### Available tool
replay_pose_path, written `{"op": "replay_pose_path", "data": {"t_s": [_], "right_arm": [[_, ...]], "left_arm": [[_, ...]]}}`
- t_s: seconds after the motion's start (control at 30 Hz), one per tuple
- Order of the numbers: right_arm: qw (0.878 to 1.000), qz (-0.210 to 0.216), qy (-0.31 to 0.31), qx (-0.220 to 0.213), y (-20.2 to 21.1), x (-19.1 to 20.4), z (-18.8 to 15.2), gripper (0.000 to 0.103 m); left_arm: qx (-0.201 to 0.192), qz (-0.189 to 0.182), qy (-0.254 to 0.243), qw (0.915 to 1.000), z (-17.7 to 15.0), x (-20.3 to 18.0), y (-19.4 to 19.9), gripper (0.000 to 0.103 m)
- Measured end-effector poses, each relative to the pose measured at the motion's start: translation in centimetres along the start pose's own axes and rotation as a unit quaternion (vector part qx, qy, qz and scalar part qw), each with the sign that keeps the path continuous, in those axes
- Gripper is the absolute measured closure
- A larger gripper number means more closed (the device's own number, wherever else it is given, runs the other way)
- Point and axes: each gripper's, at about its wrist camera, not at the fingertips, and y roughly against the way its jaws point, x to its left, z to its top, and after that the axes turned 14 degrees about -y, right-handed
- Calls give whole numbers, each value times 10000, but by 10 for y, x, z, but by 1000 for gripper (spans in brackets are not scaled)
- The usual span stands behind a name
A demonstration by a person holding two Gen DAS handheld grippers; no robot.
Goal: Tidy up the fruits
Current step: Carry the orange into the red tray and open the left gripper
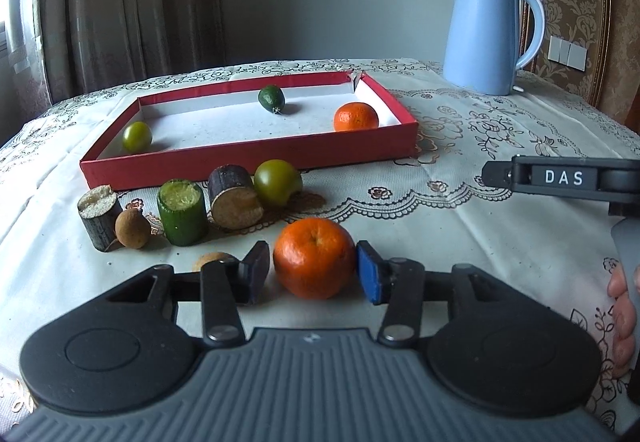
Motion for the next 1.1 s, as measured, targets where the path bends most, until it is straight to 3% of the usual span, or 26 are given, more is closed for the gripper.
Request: {"op": "replay_pose_path", "data": {"t_s": [0.33,0.57,0.77,0.93,1.1], "right_arm": [[10000,-71,41,0,-1,2,0,20],[10000,-82,44,1,-1,2,0,20],[10000,-59,30,8,0,2,0,20],[10000,-43,2,11,0,1,0,20],[10000,-41,-13,26,-1,0,1,20]], "left_arm": [[-23,-119,124,9998,-2,5,0,64],[-276,-89,171,9994,5,9,18,64],[-568,502,132,9970,44,38,15,64],[-342,1082,180,9934,72,72,-27,64],[179,1118,461,9925,75,100,-72,64]]}}
